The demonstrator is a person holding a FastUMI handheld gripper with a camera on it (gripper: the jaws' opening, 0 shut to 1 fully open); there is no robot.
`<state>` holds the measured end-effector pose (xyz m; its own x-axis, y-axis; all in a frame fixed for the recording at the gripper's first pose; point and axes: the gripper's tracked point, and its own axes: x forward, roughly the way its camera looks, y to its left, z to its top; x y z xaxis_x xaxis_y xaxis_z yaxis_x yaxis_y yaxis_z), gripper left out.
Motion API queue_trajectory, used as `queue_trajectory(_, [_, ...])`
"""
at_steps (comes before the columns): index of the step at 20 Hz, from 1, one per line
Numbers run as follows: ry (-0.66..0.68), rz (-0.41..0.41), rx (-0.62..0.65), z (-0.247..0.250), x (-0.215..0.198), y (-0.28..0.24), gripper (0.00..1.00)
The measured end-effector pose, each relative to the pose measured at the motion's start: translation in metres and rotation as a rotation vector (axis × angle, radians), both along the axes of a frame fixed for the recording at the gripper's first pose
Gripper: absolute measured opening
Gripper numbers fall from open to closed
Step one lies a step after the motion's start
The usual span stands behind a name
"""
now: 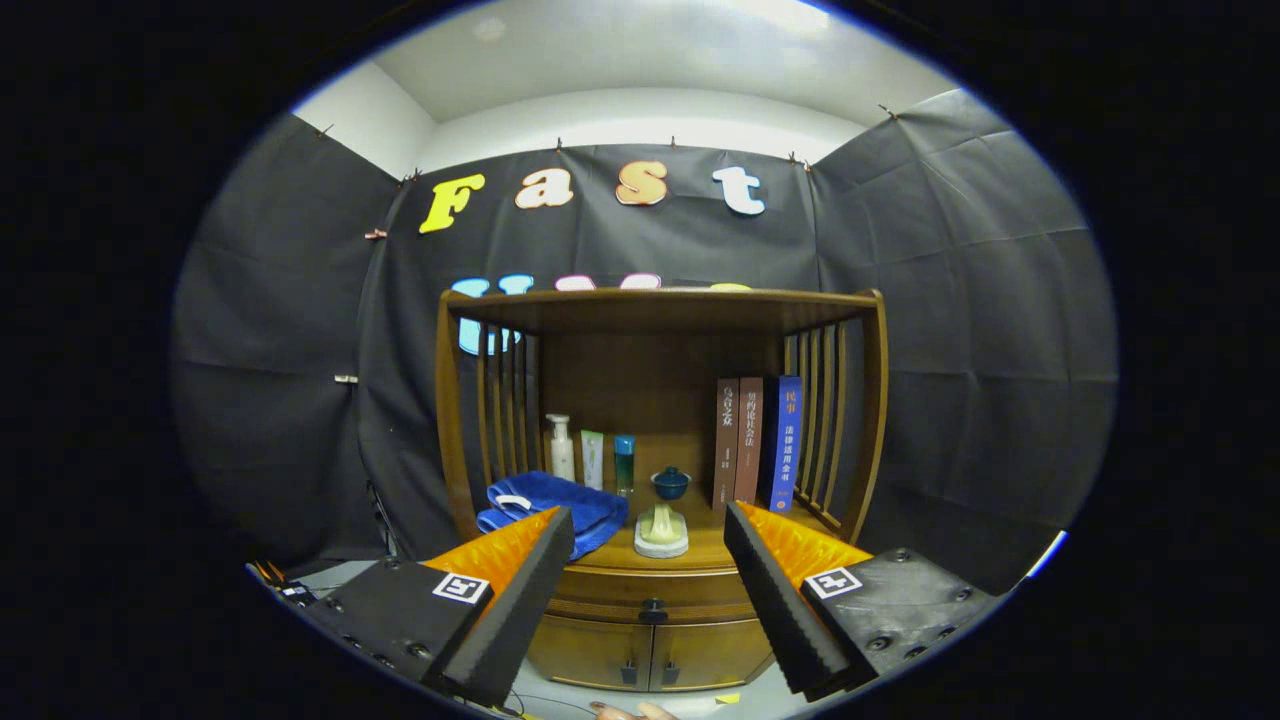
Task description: Pull open the drawer, take out the items inside it, and place them on the countertop above the cabinet.
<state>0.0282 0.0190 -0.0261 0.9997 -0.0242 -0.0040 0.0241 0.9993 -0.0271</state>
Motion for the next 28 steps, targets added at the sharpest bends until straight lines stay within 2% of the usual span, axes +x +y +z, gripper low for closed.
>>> queue_trajectory(7, [-0.005,0.009,-0.032,0.006,-0.017,0.001,0.98])
queue_trajectory(22, [0.006,-0.009,0.022,0.007,-0.011,-0.011,0.99])
queue_trajectory(28, [0.000,-0.003,-0.006,0.009,-0.011,-0.005,0.98])
